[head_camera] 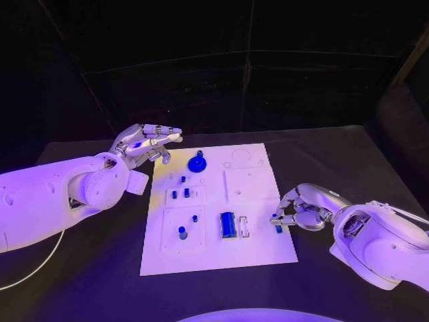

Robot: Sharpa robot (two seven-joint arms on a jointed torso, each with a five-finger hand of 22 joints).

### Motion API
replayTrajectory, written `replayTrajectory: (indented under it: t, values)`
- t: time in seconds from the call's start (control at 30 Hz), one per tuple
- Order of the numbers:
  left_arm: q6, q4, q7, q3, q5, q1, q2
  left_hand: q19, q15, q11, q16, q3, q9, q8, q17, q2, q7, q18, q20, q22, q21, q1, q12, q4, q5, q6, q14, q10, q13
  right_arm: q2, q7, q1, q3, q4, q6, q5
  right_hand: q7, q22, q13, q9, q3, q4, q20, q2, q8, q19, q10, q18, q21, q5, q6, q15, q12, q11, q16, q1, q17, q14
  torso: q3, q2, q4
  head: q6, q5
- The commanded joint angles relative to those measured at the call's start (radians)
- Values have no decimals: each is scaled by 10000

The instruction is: Assemble the parts on the task board

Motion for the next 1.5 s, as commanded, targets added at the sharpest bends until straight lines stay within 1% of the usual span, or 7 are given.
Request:
replayTrajectory:
  t: [0.03, 0.3, 0.63, 0.87, 1.03, 1.37, 1.5]
  values:
    - [113, 56, 82, -3, 20, -1, 10, 2, 27, 7, 23, -75, -15, 43, -10, 83, -20, 63, 11, -11, -67, 18, 49, -6, 13, -73, -74, -85, 0, -70, -278, 7, -2, -58, 161, -1054, -14, 1858, 67, 1, -65, -13, 53, -17, -63, 335, -11, -141, -30, 40, 112, 59, -298, 37, -37, 54, 1435, 825, 13, -14, -31, -8, -27]
    - [135, 93, 75, -20, 20, -16, -9, 2, 27, 7, 23, -75, -15, 43, -10, 83, -20, 63, 11, -11, -67, 18, 49, -6, 13, -73, -74, -85, 0, 16, -861, -7, -7, -366, 484, -1644, -49, 1851, 39, 13, -253, 141, 48, -102, -100, 327, -19, -137, -40, 47, 263, 37, -344, 9, -63, -137, 1394, 815, -7, -4, -3, -70, -46]
    - [150, 92, 71, -27, 20, -19, -21, 2, 27, 7, 23, -75, -15, 43, -10, 83, -20, 63, 11, -11, -67, 18, 49, -6, 13, -73, -74, -85, 0, 471, -1063, -34, -13, -758, 976, -1793, -71, 1831, 31, 29, -321, 218, 40, -127, -101, 308, -23, -130, -59, -34, 321, 27, -361, -5, -80, -198, 1366, 809, -2, -2, 4, -114, -19]
    - [158, 65, 57, -28, 20, -19, -19, 8, 27, 4, 30, -83, -12, 54, -10, 104, -24, 63, 13, -12, -70, 38, 67, -10, 13, -69, -75, -87, 1, 759, -1148, -185, -14, -880, 1379, -1748, -101, 1830, 34, 59, -324, 226, 30, -110, -65, 306, -22, -129, -62, -74, 412, 11, -361, -29, -82, -159, 1368, 810, -8, -10, -23, -141, 12]
    - [173, 63, 55, -28, 20, -19, -19, 6, 27, 2, 29, -81, -11, 55, -13, 109, -26, 64, 13, -19, -78, 44, 69, -13, 13, -68, -76, -87, 2, 889, -1170, -251, -14, -929, 1505, -1721, -133, 1828, 37, 94, -317, 221, 15, -86, -26, 303, -19, -128, -66, -67, 498, -9, -359, -55, -87, -104, 1362, 809, -6, -13, -1, -143, -12]
    - [174, 72, 57, -29, 20, -19, -35, 6, 27, 2, 29, -81, -11, 55, -13, 109, -26, 64, 13, -19, -78, 44, 69, -13, 13, -68, -76, -87, 2, 1061, -1346, -323, -13, -1031, 1675, -1829, -180, 1831, 36, 163, -163, 1, -34, 73, -27, 304, -21, -129, -69, -19, 530, -59, -374, -106, -77, 365, 1392, 816, -11, -23, 5, -111, -58]
    - [176, 73, 58, -29, 20, -18, -36, 6, 27, 2, 29, -81, -11, 55, -13, 109, -26, 64, 13, -19, -78, 44, 69, -13, 13, -68, -76, -87, 2, 1132, -1430, -330, -13, -1085, 1813, -2085, -206, 1830, 34, 191, -6, -231, -57, 196, -45, 302, -27, -128, -73, 23, 526, -84, -387, -134, -75, 775, 1401, 818, -8, -25, 0, -101, -50]
